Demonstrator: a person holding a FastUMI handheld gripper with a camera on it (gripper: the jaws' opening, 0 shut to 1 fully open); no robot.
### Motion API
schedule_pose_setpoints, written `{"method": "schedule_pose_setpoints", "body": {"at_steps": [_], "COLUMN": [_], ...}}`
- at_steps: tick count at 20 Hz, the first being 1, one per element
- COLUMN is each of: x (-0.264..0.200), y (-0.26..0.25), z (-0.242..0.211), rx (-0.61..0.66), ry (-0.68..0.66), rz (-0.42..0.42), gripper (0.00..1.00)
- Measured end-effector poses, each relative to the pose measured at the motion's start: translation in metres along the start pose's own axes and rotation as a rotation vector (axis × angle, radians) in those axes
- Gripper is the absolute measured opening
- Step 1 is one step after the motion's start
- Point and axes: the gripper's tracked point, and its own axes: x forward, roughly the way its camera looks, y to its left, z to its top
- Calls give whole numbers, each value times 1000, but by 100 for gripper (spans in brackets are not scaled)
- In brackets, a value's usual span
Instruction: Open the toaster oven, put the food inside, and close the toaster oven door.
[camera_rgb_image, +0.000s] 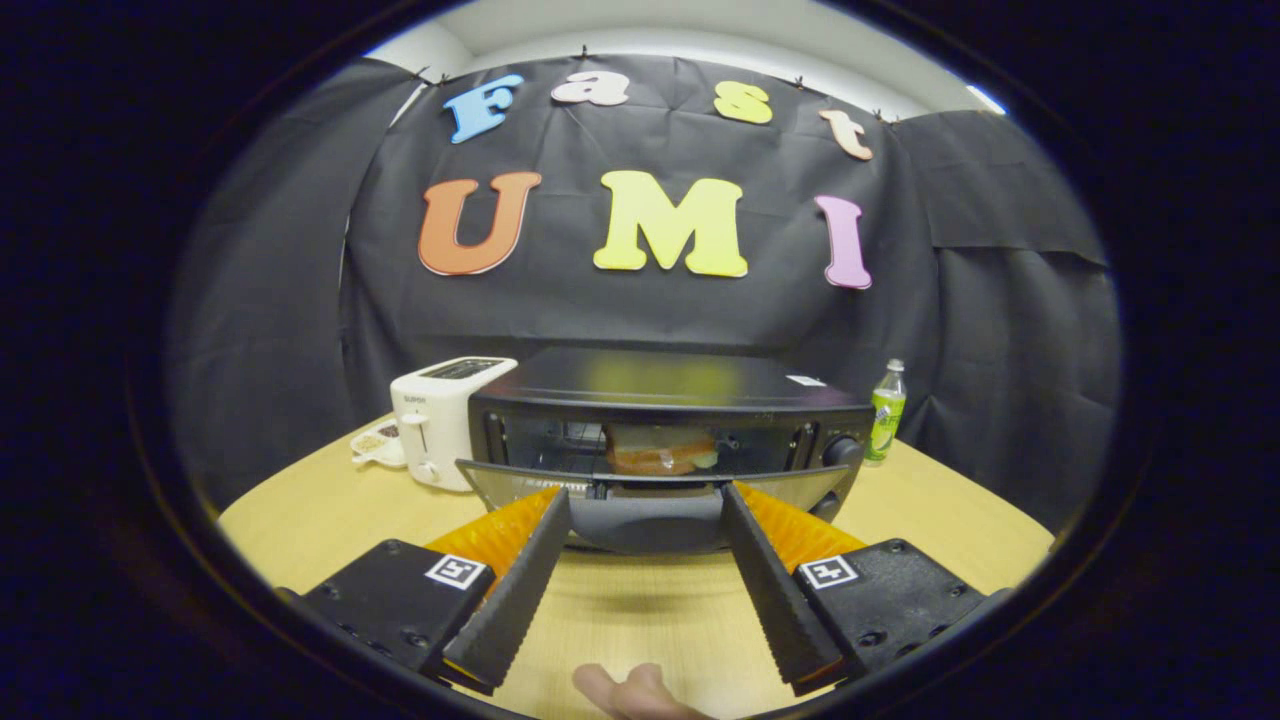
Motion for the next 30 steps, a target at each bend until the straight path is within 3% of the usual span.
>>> {"method": "schedule_pose_setpoints", "body": {"at_steps": [5, 10, 11, 17, 22, 25, 30], "x": [-10, -53, -43, -98, -161, -196, -213], "y": [6, -1, 7, -12, -13, -45, -76], "z": [36, 121, 120, 205, 195, 182, 166], "rx": [37, 45, 57, 79, 54, 81, 113], "ry": [-6, -109, -113, -188, -228, -255, -233], "rz": [41, 34, 30, 10, 49, -10, 2], "gripper": [99, 99, 99, 98, 98, 98, 99]}}
